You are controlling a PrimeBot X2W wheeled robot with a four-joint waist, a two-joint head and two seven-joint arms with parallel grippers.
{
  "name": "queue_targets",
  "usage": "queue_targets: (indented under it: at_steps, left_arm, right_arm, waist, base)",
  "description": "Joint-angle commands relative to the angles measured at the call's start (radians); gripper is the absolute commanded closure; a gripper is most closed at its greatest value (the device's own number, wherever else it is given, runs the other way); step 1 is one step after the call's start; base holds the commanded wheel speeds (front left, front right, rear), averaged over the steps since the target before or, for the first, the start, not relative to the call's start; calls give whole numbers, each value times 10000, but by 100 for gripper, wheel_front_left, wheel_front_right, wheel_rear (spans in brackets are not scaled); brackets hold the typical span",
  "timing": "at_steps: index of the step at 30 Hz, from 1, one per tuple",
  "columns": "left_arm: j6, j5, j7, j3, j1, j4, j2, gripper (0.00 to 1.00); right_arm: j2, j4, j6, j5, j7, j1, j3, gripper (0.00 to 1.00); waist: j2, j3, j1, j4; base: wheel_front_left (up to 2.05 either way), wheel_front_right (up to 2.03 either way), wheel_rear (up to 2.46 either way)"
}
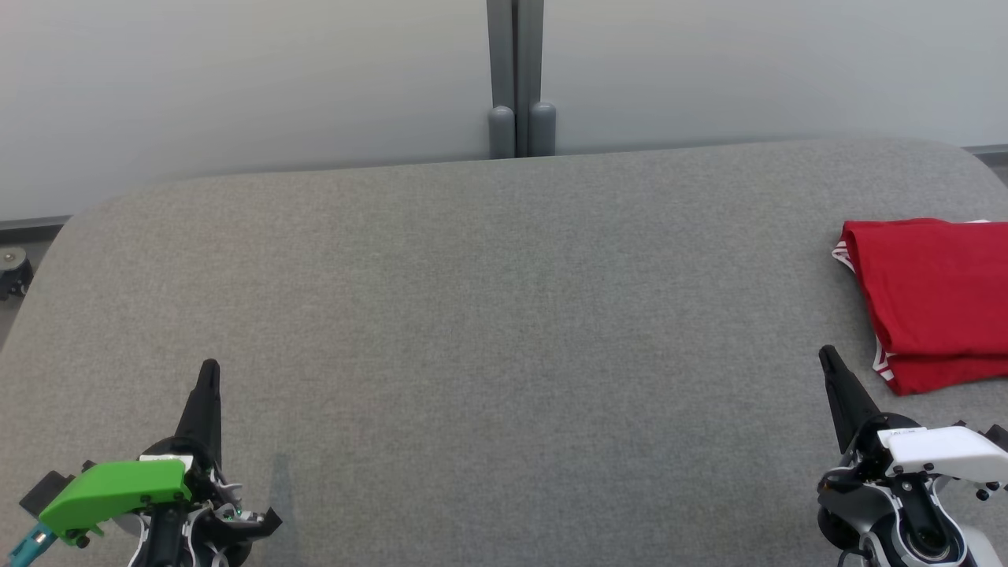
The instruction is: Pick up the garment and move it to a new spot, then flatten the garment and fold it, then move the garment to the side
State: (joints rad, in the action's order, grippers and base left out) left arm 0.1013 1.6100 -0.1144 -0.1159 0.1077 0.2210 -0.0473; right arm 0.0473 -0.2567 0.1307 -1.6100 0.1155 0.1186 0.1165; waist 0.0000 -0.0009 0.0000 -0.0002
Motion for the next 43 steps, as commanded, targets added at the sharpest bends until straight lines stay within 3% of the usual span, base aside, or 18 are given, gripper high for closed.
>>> queue_targets:
  at_steps: [1, 43]
  left_arm:
    - [29, 31, -36, -21, 93, -34, -55, 100]
    - [29, 31, -35, -21, 93, -34, -55, 100]
  right_arm:
    - [56, 39, 0, -19, 37, 66, 16, 100]
    - [54, 38, 0, -19, 36, 66, 16, 100]
  waist:
    - [0, 0, 0, 0]
    - [0, 0, 0, 0]
  base:
    - [0, 0, 0]
    - [0, 0, 0]
